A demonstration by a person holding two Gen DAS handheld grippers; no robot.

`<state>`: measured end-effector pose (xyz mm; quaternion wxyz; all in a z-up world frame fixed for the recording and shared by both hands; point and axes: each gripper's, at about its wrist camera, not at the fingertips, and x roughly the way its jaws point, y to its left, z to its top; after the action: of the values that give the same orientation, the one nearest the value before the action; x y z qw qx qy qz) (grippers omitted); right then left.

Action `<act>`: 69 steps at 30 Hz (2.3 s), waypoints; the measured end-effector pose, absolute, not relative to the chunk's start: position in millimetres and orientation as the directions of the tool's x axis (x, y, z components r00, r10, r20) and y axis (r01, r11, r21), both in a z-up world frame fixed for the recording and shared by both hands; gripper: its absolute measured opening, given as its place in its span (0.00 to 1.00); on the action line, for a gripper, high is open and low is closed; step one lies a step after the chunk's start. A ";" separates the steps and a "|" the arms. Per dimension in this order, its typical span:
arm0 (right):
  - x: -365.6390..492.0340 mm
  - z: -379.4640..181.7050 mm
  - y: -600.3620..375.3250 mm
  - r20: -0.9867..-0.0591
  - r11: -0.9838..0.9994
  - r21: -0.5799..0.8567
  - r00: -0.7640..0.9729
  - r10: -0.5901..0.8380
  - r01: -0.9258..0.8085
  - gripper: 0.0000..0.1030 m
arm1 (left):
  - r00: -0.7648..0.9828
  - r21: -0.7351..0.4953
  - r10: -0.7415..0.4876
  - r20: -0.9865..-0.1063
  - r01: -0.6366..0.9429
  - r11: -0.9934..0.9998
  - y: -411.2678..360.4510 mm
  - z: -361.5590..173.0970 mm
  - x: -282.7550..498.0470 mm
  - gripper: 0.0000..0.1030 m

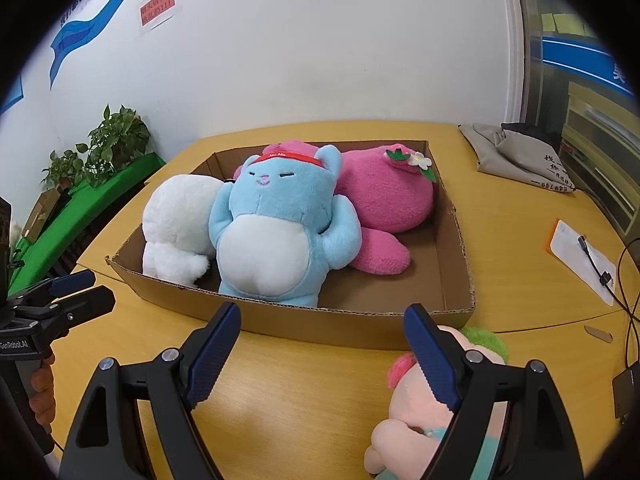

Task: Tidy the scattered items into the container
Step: 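Move both grippers to the pink pig plush with green hair, then close both grippers on the pig plush and lift it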

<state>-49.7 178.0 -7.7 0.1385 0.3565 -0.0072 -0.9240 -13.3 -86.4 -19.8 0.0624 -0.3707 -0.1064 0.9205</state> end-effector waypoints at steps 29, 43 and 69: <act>-32.7 4.8 222.8 -0.616 -0.962 0.154 -0.739 -0.273 0.227 0.81 | -0.689 -0.239 0.249 -0.681 -0.113 -0.965 -51.1 -15.5 -19.0 0.99; 5.4 -78.3 287.4 -0.700 -0.895 0.374 -0.558 -0.446 0.245 0.73 | -0.571 -0.283 0.385 -0.725 -0.263 -0.922 14.2 -34.5 -40.6 0.99; 21.5 -85.0 220.7 -0.737 -0.853 0.211 -0.496 -0.460 0.477 0.71 | -0.380 -0.365 0.509 -0.772 -0.390 -0.845 68.8 -64.1 -67.4 0.57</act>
<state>21.5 220.7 -85.0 0.2708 0.4228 0.0103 -0.8647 -67.4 68.8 -64.1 0.2713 -0.4862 -0.0612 0.8284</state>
